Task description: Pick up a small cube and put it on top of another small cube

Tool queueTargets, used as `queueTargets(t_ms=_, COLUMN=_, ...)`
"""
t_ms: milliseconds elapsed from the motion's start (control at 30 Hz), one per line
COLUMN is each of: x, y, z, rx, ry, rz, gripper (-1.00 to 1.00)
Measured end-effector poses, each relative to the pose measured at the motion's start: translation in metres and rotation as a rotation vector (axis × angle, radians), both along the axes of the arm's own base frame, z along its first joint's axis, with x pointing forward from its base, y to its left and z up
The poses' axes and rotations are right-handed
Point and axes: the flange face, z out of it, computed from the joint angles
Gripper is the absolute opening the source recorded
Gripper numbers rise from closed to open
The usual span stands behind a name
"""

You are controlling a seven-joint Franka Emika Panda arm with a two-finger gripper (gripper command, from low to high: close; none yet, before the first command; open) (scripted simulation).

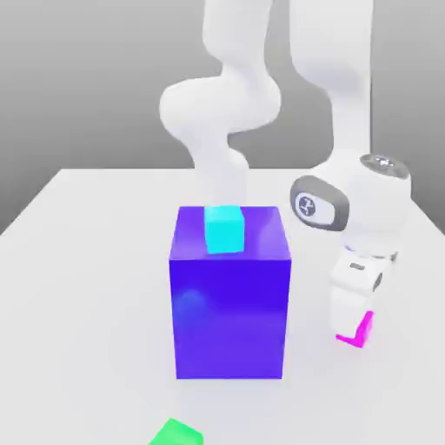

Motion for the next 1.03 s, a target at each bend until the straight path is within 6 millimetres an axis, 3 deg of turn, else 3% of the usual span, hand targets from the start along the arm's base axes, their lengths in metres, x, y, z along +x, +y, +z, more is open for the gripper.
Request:
queueTargets(t_ms=67, x=0.001, y=0.001, z=0.008, rx=0.002, ry=0.0, rz=-0.001, gripper=-1.0)
queueTargets(t_ms=267, x=0.001, y=0.0, z=0.058, rx=-0.001, ry=-0.001, rz=-0.002, gripper=-1.0)
queueTargets(t_ms=333, x=0.035, y=-0.019, z=0.068, rx=0.002, ry=0.002, rz=-0.127, gripper=-1.0)
queueTargets(t_ms=500, x=0.13, y=-0.085, z=0.085, rx=0.011, ry=0.009, rz=-0.479, gripper=-1.0)
queueTargets(t_ms=667, x=0.208, y=-0.19, z=0.102, rx=0.009, ry=0.008, rz=-0.84, gripper=-1.0)
queueTargets(t_ms=767, x=0.237, y=-0.264, z=0.11, rx=0.003, ry=0.003, rz=-1.04, gripper=-1.0)
queueTargets(t_ms=833, x=0.243, y=-0.282, z=0.091, rx=0.001, ry=0.002, rz=-1.088, gripper=-1.0)
queueTargets(t_ms=900, x=0.244, y=-0.287, z=0.063, rx=0.0, ry=0.001, rz=-1.1, gripper=-1.0)
queueTargets(t_ms=933, x=0.244, y=-0.288, z=0.055, rx=-0.001, ry=0.001, rz=-1.103, gripper=1.0)
queueTargets(t_ms=1033, x=0.244, y=-0.288, z=0.055, rx=-0.001, ry=0.001, rz=-1.103, gripper=1.0)
